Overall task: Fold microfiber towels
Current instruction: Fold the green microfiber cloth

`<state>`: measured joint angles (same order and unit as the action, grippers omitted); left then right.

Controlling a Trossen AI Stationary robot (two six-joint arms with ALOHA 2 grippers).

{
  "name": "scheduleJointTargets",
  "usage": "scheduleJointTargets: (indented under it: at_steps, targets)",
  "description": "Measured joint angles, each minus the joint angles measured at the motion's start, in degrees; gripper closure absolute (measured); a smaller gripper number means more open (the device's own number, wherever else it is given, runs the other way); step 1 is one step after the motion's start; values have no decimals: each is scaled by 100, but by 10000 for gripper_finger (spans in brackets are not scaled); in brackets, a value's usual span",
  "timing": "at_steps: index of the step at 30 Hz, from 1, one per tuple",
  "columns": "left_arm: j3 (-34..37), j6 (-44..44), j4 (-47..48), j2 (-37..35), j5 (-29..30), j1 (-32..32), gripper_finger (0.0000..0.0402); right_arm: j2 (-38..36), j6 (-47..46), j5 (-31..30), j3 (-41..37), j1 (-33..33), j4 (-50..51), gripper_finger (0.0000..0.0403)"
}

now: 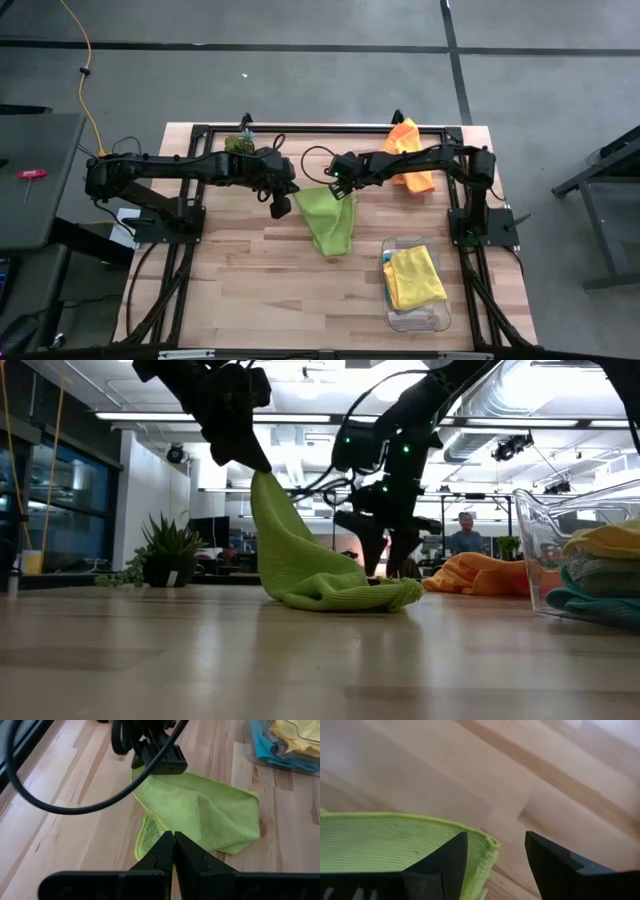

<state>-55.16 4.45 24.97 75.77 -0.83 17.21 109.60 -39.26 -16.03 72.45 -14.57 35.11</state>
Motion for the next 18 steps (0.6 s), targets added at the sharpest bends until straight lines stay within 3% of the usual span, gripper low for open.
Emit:
scheduleJointTargets:
  at_steps: [11,18]
  targets:
    - [0,-7,0,4,1,0,401,269,-427,-56,-20,88,-42,218]
    - [0,-3,0,4,-1,0,401,269,-433,-94,-20,86,48,316]
